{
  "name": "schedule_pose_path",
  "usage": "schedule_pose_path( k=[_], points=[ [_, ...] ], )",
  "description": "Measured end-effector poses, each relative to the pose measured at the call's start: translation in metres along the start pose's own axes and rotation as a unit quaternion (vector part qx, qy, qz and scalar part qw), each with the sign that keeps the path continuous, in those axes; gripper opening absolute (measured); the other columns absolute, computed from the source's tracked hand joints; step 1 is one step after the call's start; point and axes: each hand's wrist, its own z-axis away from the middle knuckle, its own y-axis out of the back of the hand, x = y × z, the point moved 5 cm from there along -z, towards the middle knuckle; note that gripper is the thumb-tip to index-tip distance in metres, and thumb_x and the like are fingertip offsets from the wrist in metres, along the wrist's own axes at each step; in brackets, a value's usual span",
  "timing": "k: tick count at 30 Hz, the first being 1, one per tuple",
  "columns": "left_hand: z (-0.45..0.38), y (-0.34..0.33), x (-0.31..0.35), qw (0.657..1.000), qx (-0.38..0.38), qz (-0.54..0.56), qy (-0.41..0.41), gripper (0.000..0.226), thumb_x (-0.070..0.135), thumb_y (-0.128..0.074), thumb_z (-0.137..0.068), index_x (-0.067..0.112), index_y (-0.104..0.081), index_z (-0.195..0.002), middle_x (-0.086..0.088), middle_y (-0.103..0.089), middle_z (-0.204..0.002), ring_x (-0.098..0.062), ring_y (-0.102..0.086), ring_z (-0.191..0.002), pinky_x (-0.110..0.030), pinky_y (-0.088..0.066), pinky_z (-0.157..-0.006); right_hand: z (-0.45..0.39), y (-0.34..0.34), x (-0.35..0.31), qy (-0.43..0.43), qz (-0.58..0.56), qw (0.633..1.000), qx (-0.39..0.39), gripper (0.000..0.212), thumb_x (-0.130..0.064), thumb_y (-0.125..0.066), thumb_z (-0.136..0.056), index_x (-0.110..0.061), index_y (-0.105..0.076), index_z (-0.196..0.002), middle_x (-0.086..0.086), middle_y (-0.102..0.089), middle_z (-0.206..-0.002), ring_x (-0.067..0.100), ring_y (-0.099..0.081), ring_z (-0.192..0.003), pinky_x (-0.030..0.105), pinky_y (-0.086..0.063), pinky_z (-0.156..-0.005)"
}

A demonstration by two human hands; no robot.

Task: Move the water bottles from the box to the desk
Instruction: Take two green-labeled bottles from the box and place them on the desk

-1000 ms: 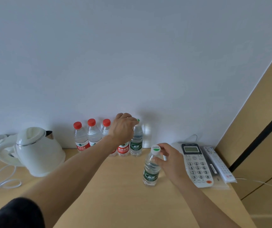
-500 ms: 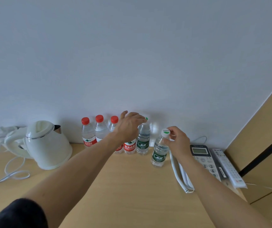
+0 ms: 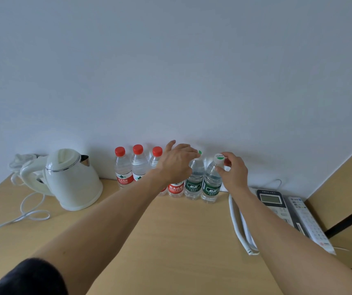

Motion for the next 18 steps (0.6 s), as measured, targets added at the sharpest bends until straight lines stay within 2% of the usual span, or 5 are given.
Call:
schedule_pose_path(
  k=[5,10,13,16,18],
  points=[
    [0.0005,0.0001,0.0007,1.0,0.002,0.003,0.002,0.062,0.015,-0.057,-0.087,0.03,-0.05,-0.146,0.014,-0.047,-0.153,-0.012,-0.029,-0.148,-0.048,-0.006,-0.125,-0.0016,0.0004,0.0045,-0.033,-0.038,0.999,-0.001,0.04,-0.009,-0.079,-0.082,-0.016,-0.059,-0.116,0.003,-0.066,-0.101,0.018,-0.06,-0.092,0.022,-0.039,-0.078],
    [0.0009,0.001,0.0015,1.0,0.002,0.004,0.006,0.062,0.014,-0.057,-0.087,0.029,-0.051,-0.146,0.014,-0.047,-0.152,-0.012,-0.029,-0.149,-0.048,-0.006,-0.125,-0.0053,-0.0017,0.0084,-0.06,-0.004,0.997,-0.039,0.027,-0.016,-0.079,-0.08,-0.018,-0.06,-0.099,-0.002,-0.065,-0.095,0.018,-0.058,-0.089,0.023,-0.034,-0.073],
    [0.002,0.0015,0.0022,1.0,0.001,0.004,0.008,0.061,0.014,-0.057,-0.087,0.029,-0.051,-0.146,0.014,-0.047,-0.153,-0.012,-0.029,-0.149,-0.048,-0.006,-0.125,-0.0061,-0.0033,0.008,-0.055,0.014,0.996,-0.063,0.03,-0.016,-0.082,-0.078,-0.015,-0.063,-0.101,-0.001,-0.065,-0.096,0.017,-0.057,-0.087,0.025,-0.036,-0.071],
    [0.0028,0.0017,0.004,1.0,0.0,0.005,0.011,0.061,0.013,-0.057,-0.087,0.029,-0.051,-0.146,0.014,-0.046,-0.153,-0.011,-0.029,-0.149,-0.047,-0.006,-0.125,-0.0072,-0.0031,0.0053,-0.045,0.012,0.997,-0.06,0.032,-0.013,-0.084,-0.076,-0.012,-0.064,-0.102,-0.001,-0.061,-0.088,0.017,-0.053,-0.081,0.017,-0.035,-0.061],
    [0.0032,0.0025,0.0041,1.0,0.0,0.005,0.013,0.061,0.014,-0.057,-0.087,0.028,-0.051,-0.146,0.014,-0.047,-0.153,-0.011,-0.029,-0.149,-0.047,-0.006,-0.125,-0.0091,-0.0043,0.0036,-0.032,0.02,0.998,-0.052,0.029,-0.012,-0.082,-0.077,-0.01,-0.063,-0.099,-0.003,-0.057,-0.083,0.018,-0.051,-0.08,0.023,-0.032,-0.06]
  ],
)
